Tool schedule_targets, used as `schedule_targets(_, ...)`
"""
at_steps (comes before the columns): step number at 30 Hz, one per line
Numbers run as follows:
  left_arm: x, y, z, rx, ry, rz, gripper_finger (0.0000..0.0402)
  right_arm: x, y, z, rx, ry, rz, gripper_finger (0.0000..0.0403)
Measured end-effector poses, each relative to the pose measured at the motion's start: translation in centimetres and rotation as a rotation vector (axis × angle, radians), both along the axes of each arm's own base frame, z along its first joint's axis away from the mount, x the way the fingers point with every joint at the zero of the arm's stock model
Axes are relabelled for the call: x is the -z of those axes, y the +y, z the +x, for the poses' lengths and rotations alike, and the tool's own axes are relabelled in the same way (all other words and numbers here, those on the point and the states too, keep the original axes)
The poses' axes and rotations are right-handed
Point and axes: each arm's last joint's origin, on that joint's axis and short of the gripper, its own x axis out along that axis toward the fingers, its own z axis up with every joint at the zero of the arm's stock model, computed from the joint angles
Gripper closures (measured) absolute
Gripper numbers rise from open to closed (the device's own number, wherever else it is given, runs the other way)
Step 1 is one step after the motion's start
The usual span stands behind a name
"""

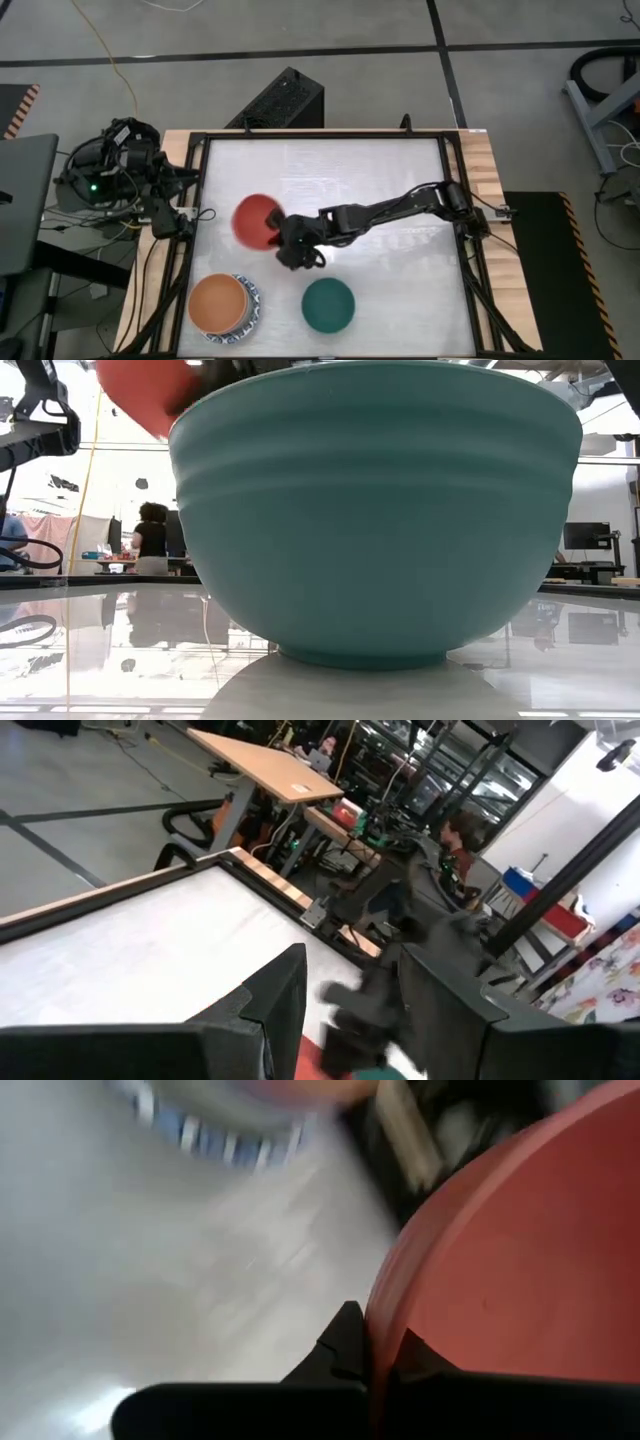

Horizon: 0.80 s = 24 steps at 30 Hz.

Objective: Nest bowls inside each other
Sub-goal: Stack the red bowl into the orange bowl

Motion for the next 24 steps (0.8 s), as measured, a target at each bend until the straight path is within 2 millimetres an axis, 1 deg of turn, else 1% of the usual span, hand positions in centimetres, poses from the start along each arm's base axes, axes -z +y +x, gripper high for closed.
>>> schedule_targets(4,0.1,0.3,-0.1,-0.011,-0.004,0.006,0.0253,-1.7,1.1,0.5,-0.208,-0.142,-0.084,0.0396)
schedule_targets(7,0.1,0.4,-0.1,-0.023,-0.007,0.018,0.0253,-2.3,1.5,1.1,-0.303,-0.193,-0.112,0.0396)
schedule_targets(11,0.2,0.5,-0.1,-0.034,-0.016,-0.004,0.0253,-1.6,2.1,2.3,-0.424,-0.194,-0.121,0.0396)
schedule_targets(13,0.2,0.5,-0.1,-0.039,-0.023,-0.023,0.0253,-1.6,2.5,2.9,-0.481,-0.187,-0.127,0.0396)
schedule_targets(16,0.2,0.5,-0.1,-0.040,-0.028,-0.047,0.0253,-2.4,3.2,3.6,-0.548,-0.204,-0.137,0.0396)
schedule_targets(19,0.2,0.5,-0.1,-0.041,-0.034,-0.073,0.0253,-2.7,4.2,4.2,-0.615,-0.210,-0.158,0.0396)
schedule_targets(24,0.2,0.5,-0.1,-0.041,-0.036,-0.082,0.0253,-1.8,5.9,5.4,-0.675,-0.251,-0.145,0.0396)
